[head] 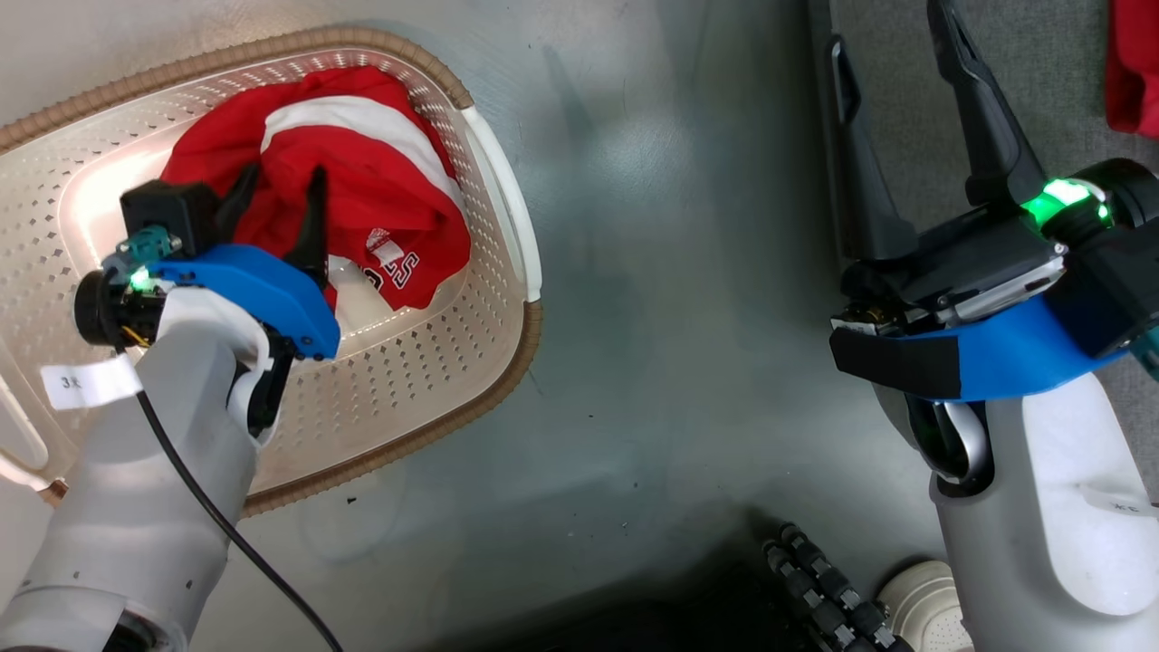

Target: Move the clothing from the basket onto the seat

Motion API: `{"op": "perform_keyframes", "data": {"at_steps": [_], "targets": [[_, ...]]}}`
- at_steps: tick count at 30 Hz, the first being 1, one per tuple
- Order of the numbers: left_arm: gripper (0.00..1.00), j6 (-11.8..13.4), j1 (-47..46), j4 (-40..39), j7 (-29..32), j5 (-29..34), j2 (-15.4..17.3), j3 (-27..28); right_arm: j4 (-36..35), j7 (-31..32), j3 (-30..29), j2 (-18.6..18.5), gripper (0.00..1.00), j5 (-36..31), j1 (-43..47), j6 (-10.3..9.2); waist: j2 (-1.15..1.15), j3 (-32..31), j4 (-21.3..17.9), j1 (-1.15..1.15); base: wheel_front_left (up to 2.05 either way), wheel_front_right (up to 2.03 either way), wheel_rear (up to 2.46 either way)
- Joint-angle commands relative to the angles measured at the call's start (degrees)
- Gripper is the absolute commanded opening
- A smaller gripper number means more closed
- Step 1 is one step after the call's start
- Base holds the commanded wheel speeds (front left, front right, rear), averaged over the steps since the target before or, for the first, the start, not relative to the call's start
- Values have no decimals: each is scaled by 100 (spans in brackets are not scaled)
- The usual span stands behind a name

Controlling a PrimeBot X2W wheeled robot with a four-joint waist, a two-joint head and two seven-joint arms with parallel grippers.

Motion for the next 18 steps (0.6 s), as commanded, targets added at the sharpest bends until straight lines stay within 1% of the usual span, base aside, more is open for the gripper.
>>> {"op": "perform_keyframes", "data": {"at_steps": [1,4,8,9,10,13,18], "targets": [[100,-7,-156,33,32,-83,-23,-2,11,-46,8,7,100,40,57,1,0,12,-3,-1,0,0,0],[100,-7,-219,206,187,-221,-57,-43,3,-62,32,7,100,71,107,1,0,7,-30,-1,0,0,0],[100,-7,-316,407,471,-370,-183,-113,-27,-63,3,7,100,61,160,1,0,-2,-58,-1,0,0,0],[52,-7,-337,431,514,-399,-195,-130,-32,-67,-2,7,100,60,160,1,0,-1,-60,-1,0,0,0],[0,-7,-355,443,525,-407,-193,-155,-31,-70,-8,7,100,65,167,1,0,-1,-61,-1,0,0,0],[0,-7,-371,463,618,-472,-225,-283,-21,-76,-2,7,100,95,180,1,0,-9,-69,-1,0,0,0],[0,-7,-370,466,670,-576,-162,-441,-3,-90,19,7,100,111,149,1,0,-27,-76,-1,0,0,0]]}}
